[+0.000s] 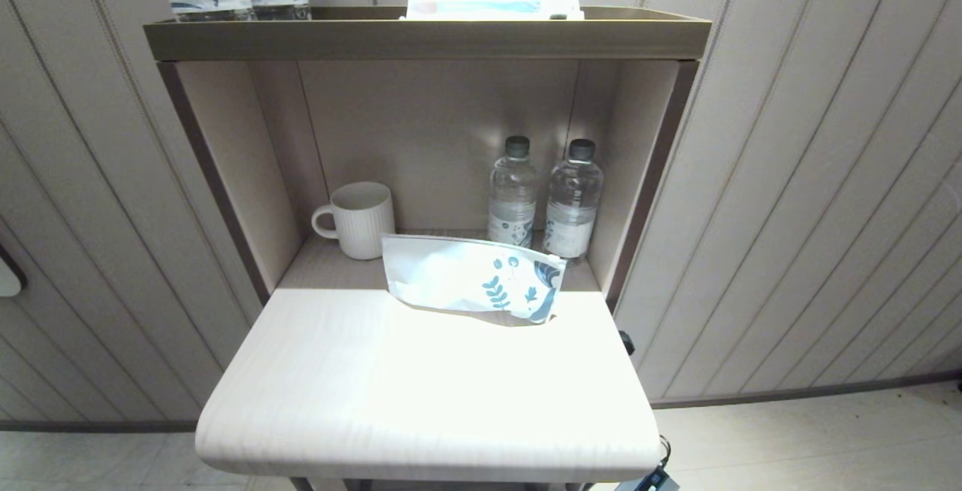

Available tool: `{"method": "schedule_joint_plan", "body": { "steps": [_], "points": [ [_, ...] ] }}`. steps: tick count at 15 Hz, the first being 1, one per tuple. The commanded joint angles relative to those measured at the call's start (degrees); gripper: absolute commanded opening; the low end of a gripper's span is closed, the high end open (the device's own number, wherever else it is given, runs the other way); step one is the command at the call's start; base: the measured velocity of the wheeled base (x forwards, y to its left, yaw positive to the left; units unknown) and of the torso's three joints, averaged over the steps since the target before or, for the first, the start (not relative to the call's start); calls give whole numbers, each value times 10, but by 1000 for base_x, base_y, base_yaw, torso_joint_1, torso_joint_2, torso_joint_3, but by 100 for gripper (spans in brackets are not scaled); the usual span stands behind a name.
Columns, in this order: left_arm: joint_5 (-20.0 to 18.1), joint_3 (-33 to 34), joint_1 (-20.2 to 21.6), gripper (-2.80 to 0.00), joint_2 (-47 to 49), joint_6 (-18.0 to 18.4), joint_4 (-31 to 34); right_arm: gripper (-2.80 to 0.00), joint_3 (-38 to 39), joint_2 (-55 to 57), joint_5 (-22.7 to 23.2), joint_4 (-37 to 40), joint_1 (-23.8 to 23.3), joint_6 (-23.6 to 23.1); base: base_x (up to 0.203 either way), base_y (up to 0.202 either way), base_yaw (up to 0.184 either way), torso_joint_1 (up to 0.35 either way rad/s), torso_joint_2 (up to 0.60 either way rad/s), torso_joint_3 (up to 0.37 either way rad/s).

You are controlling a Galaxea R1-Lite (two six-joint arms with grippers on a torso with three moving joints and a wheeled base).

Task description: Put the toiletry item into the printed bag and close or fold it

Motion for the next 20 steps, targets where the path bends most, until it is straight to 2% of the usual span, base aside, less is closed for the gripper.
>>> {"method": "schedule_joint_plan", "body": {
  "steps": [1, 3, 5, 7, 8, 9, 11, 12, 14, 15, 18, 20],
  "points": [
    [12, 57, 0, -280, 1, 29, -127, 0, 40, -2, -4, -68, 0, 0, 0, 0, 0, 0, 0, 0],
    [11, 56, 0, -280, 0, 36, -97, 0, 112, -2, -27, -130, -1, 0, 0, 0, 0, 0, 0, 0],
    [12, 56, 0, -280, 0, 26, -98, 0, 181, -2, -69, -190, -1, -1, 0, 0, 0, 0, 0, 0],
    [12, 56, 0, -280, 0, 26, -98, 0, 259, -2, -118, -287, 0, -5, 0, 0, 0, 0, 0, 0],
    [12, 56, 0, -280, 0, 26, -98, 0, 290, -2, -135, -361, 0, -15, 0, 0, 0, 0, 0, 0],
    [12, 57, 0, -280, 0, 26, -98, 0, 311, -2, -142, -405, 0, -41, 0, 0, 0, 0, 0, 0],
    [12, 56, 0, -280, 0, 27, -98, 0, 334, -2, -108, -447, 1, -48, 0, 0, 0, 0, 0, 0],
    [13, 56, 0, -280, 0, 27, -97, -280, 338, -2, -95, -456, 1, -48, 0, 0, 0, 0, 0, 0],
    [12, 56, 0, -280, 0, 27, -98, -280, 348, -2, -49, -472, 1, -58, 0, 0, 0, 0, 0, 0],
    [12, 56, 0, -280, 0, 27, -98, -280, 352, -2, -40, -474, 1, -58, 0, 0, 0, 0, 0, 0],
    [11, 56, 0, -280, 0, 29, -98, -280, 361, -2, -44, -469, 2, -13, 0, 0, 0, 0, 0, 0],
    [12, 57, 0, -280, 0, 23, -98, -280, 361, -2, -44, -468, 2, -9, 0, 0, 0, 0, 0, 0]
  ]
}}
